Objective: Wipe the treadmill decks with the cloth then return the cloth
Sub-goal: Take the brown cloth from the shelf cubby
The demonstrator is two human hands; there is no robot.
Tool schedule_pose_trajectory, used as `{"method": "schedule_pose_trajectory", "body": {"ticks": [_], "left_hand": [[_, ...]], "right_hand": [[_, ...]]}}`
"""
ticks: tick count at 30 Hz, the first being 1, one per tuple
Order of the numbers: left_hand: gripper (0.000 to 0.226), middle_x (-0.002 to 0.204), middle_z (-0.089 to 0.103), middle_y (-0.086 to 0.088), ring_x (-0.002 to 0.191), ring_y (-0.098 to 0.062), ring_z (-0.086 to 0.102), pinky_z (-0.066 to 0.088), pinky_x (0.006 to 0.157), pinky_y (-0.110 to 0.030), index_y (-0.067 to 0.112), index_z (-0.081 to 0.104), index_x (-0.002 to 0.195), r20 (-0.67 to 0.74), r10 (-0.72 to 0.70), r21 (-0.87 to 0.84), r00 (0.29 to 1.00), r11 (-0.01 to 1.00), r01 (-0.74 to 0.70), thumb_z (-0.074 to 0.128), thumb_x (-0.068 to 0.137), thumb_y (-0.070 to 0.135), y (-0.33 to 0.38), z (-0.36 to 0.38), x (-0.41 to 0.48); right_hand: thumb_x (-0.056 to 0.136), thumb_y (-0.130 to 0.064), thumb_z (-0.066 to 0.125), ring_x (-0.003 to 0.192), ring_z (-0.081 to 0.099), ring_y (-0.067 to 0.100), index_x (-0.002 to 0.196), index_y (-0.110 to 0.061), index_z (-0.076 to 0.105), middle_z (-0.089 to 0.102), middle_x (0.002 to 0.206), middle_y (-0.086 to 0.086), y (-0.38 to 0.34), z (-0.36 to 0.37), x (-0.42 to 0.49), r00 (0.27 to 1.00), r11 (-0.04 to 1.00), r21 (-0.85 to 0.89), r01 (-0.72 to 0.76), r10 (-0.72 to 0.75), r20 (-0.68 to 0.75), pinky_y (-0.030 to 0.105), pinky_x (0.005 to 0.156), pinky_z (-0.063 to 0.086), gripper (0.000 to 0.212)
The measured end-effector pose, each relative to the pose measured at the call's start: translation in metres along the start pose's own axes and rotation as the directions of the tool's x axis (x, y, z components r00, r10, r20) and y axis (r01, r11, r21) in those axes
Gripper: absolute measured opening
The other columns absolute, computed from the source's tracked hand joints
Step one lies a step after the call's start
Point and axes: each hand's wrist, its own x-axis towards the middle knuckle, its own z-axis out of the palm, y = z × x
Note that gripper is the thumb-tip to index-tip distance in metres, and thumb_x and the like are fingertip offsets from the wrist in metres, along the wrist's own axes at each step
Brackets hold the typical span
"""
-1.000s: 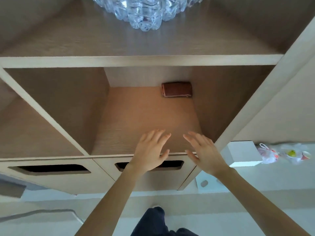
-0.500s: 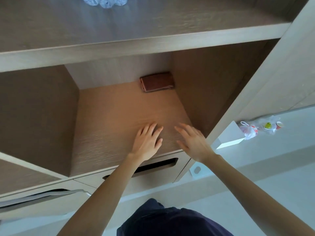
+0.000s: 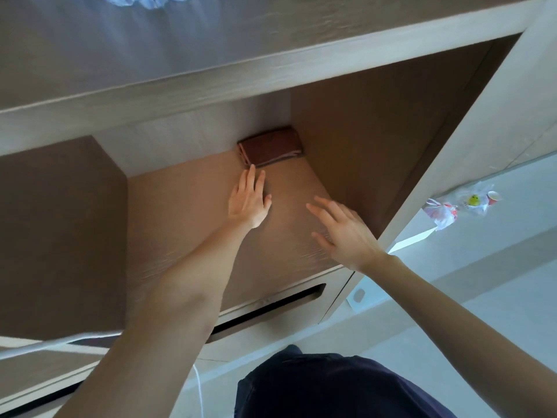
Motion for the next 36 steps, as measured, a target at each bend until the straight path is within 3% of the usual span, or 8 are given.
{"method": "schedule_pose_trajectory", "body": {"ticks": [7, 12, 15, 18, 20, 26, 30, 36], "left_hand": [[0.059, 0.159, -0.001, -0.005, 0.145, -0.024, 0.002, 0.015, 0.116, -0.039, 0.022, 0.009, 0.15, 0.023, 0.073, 0.118, 0.997, 0.99, -0.076, 0.037, 0.098, 0.032, -0.028, -0.013, 0.055], [0.057, 0.158, 0.006, -0.005, 0.145, -0.025, 0.007, 0.018, 0.115, -0.04, 0.028, 0.012, 0.149, 0.057, 0.137, 0.065, 0.989, 0.988, -0.141, 0.039, 0.099, 0.022, -0.044, -0.015, 0.086], [0.054, 0.155, 0.023, -0.009, 0.141, -0.028, 0.023, 0.027, 0.112, -0.039, 0.023, 0.025, 0.147, -0.069, 0.176, 0.041, 0.982, 0.984, -0.173, 0.042, 0.097, 0.013, -0.048, -0.01, 0.094], [0.046, 0.139, 0.048, -0.016, 0.125, -0.035, 0.047, 0.032, 0.106, -0.04, 0.014, 0.048, 0.136, -0.247, 0.188, 0.065, 0.951, 0.982, -0.177, 0.049, 0.092, 0.001, -0.039, -0.006, 0.096], [0.046, 0.133, 0.054, -0.017, 0.117, -0.037, 0.052, 0.039, 0.098, -0.043, 0.014, 0.053, 0.132, -0.254, 0.161, 0.076, 0.954, 0.986, -0.146, 0.048, 0.09, -0.003, -0.032, -0.007, 0.093], [0.044, 0.126, 0.061, -0.012, 0.104, -0.035, 0.061, 0.051, 0.077, -0.042, 0.019, 0.061, 0.124, -0.253, 0.129, 0.03, 0.959, 0.992, -0.125, 0.052, 0.087, -0.002, -0.017, -0.015, 0.052], [0.042, 0.088, 0.074, -0.007, 0.068, -0.023, 0.071, 0.053, 0.047, -0.026, 0.018, 0.077, 0.088, -0.364, 0.217, 0.041, 0.906, 0.975, -0.217, 0.083, 0.053, -0.004, -0.005, -0.024, -0.007], [0.048, 0.095, 0.074, -0.003, 0.082, -0.021, 0.072, 0.058, 0.06, -0.028, 0.019, 0.077, 0.09, -0.489, 0.263, -0.03, 0.832, 0.948, -0.318, 0.085, 0.05, -0.006, -0.003, -0.017, -0.101]], "right_hand": [[0.093, -0.028, 0.054, 0.13, 0.04, 0.029, 0.14, -0.013, 0.041, 0.038, 0.146, 0.009, -0.001, -0.005, -0.005, 0.999, 1.0, 0.005, -0.008, 0.009, -0.039, 0.043, 0.105, 0.033, 0.052], [0.092, -0.027, 0.056, 0.128, 0.044, 0.028, 0.139, -0.013, 0.043, 0.041, 0.144, 0.009, -0.002, -0.012, -0.006, 0.995, 0.999, -0.001, 0.04, -0.04, -0.089, 0.042, 0.102, 0.037, 0.051], [0.092, -0.027, 0.055, 0.127, 0.045, 0.028, 0.139, -0.012, 0.043, 0.042, 0.143, 0.01, -0.006, -0.009, -0.005, 0.991, 0.998, 0.001, 0.068, -0.067, -0.114, 0.041, 0.101, 0.039, 0.05], [0.093, -0.028, 0.054, 0.128, 0.044, 0.027, 0.138, -0.013, 0.043, 0.043, 0.143, 0.01, -0.009, -0.008, -0.006, 0.99, 0.997, -0.004, 0.083, -0.083, -0.114, 0.04, 0.1, 0.04, 0.049], [0.093, -0.027, 0.054, 0.128, 0.044, 0.027, 0.138, -0.012, 0.043, 0.043, 0.142, 0.01, -0.007, -0.01, -0.008, 0.99, 0.996, -0.011, 0.093, -0.094, -0.102, 0.04, 0.1, 0.04, 0.049], [0.093, -0.027, 0.053, 0.127, 0.044, 0.029, 0.14, -0.012, 0.041, 0.042, 0.143, 0.01, -0.006, -0.016, -0.008, 0.994, 0.996, 0.009, 0.087, -0.087, -0.066, 0.043, 0.101, 0.041, 0.05], [0.095, -0.027, 0.051, 0.126, 0.045, 0.029, 0.14, -0.013, 0.041, 0.041, 0.144, 0.008, -0.008, -0.015, -0.008, 0.995, 0.995, 0.012, 0.095, -0.094, -0.039, 0.042, 0.1, 0.04, 0.049], [0.093, -0.024, 0.053, 0.123, 0.047, 0.027, 0.138, -0.012, 0.044, 0.041, 0.144, 0.007, -0.019, -0.011, -0.006, 0.987, 0.986, 0.032, 0.162, -0.163, 0.013, 0.041, 0.096, 0.043, 0.048]]}}
